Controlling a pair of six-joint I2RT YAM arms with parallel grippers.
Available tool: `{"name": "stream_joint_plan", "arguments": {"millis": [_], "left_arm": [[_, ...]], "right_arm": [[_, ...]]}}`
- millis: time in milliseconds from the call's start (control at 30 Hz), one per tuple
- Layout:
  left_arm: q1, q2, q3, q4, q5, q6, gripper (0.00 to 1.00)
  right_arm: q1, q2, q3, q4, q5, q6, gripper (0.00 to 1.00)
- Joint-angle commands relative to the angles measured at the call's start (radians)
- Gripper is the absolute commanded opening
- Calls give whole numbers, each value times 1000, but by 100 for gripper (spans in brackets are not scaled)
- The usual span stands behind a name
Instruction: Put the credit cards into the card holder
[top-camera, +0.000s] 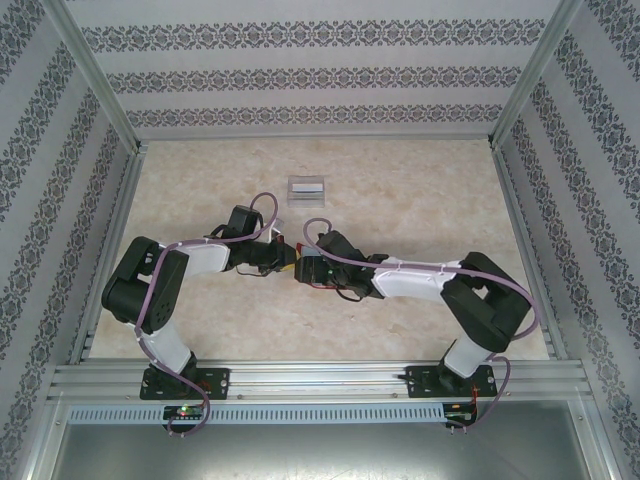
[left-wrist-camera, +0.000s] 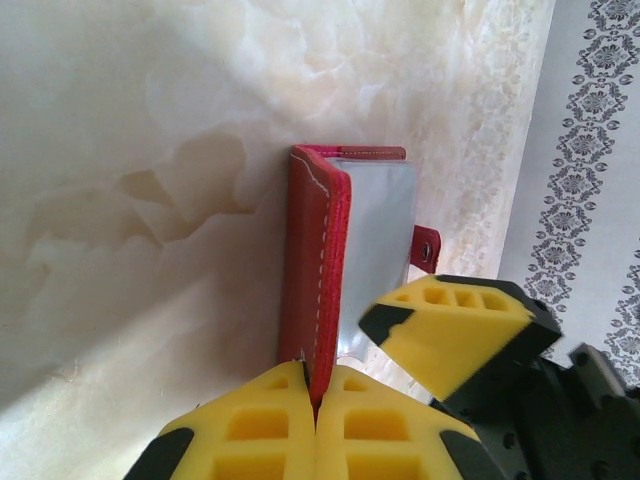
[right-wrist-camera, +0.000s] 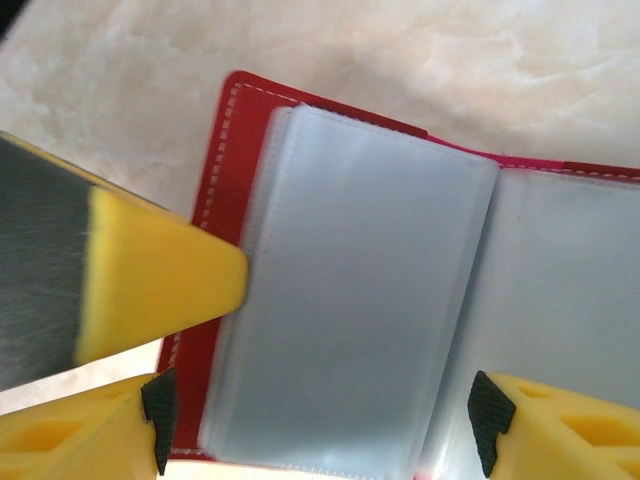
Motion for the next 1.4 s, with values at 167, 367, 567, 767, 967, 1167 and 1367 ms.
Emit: {"name": "stream_joint_plan", "arguments": {"millis": [167,367,567,767,967,1167,1367], "left_arm": [[4,-4,4,10,29,0,0],[4,-19,10,-8,28,7,0],[4,-27,15,-26,29,12,0],[5,-23,24,-34,30,15,0],[3,-27,21,-45,16,25,0],[3,-32,16,-68,-11,42,0],[3,-27,-3,-52,-13,34,0]], "right_arm": [[-1,-17,-18,-6,-1,-28,79],[-4,53,-6,-9,12,-14,76],[-11,89,7,-12,-3,-2,71],[-17,83,13,-53,38,1,69],[-55,23,-57,-110,140,78,71],[-58,-91,-71,-155,188,109,76],[-73,-245,-125,-192,250,124,75]]}}
